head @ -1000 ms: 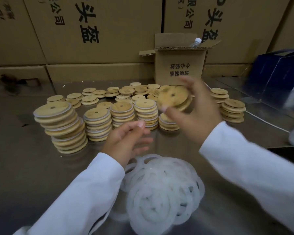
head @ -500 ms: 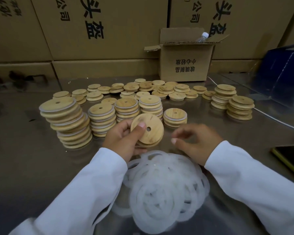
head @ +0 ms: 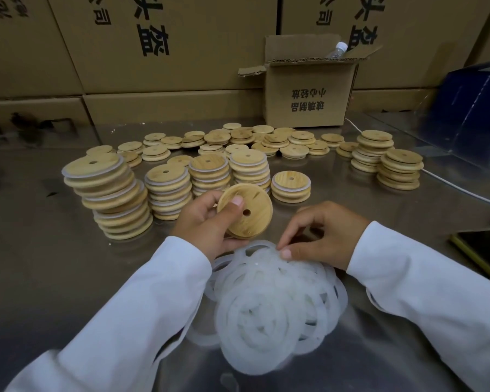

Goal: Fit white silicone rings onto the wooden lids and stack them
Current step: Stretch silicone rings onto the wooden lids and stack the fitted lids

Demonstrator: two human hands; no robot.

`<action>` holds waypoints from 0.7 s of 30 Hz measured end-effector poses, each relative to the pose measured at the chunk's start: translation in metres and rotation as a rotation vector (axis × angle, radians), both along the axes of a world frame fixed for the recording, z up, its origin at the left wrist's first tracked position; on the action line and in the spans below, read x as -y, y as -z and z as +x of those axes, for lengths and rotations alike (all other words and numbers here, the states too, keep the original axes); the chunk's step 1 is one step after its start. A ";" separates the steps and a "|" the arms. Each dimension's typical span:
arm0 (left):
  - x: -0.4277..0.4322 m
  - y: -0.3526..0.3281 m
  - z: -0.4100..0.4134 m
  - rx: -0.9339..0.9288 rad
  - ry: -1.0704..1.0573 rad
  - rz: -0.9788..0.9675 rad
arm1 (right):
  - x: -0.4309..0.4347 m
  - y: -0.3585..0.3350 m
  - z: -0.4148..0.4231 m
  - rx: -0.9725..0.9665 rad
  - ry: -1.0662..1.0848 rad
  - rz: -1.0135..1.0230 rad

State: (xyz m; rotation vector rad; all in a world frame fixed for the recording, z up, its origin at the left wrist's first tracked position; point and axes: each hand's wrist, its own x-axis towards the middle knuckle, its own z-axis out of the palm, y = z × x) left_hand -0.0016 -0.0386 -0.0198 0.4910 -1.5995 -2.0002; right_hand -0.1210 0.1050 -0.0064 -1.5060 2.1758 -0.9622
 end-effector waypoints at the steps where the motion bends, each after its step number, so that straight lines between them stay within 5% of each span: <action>1: 0.000 0.000 0.000 0.007 0.006 0.005 | 0.000 0.001 0.000 -0.012 0.001 -0.004; 13: -0.003 -0.001 0.001 0.044 -0.003 0.011 | 0.004 0.002 0.008 -0.120 0.043 0.003; 21: -0.005 -0.005 0.004 0.048 0.029 0.083 | 0.002 -0.011 0.013 0.052 0.181 -0.575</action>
